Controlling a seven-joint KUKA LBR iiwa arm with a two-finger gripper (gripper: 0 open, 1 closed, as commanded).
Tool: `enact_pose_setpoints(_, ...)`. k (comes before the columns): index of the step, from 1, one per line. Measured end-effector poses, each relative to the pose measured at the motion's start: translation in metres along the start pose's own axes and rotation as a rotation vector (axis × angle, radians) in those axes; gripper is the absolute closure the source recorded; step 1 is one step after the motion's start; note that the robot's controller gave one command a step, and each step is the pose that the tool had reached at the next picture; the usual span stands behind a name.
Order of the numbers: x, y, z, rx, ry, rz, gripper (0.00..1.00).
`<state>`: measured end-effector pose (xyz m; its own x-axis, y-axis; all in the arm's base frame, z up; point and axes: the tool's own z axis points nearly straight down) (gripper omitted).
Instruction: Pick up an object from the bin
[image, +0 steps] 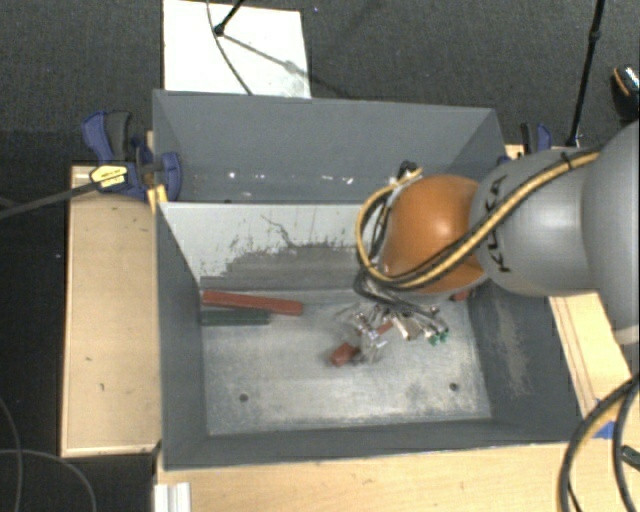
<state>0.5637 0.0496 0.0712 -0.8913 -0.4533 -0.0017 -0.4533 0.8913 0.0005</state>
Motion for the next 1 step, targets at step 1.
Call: enact_pose_setpoints(1,0.0068,0.0102,-0.1347,0.004,-0.008,-0.212,1.00)
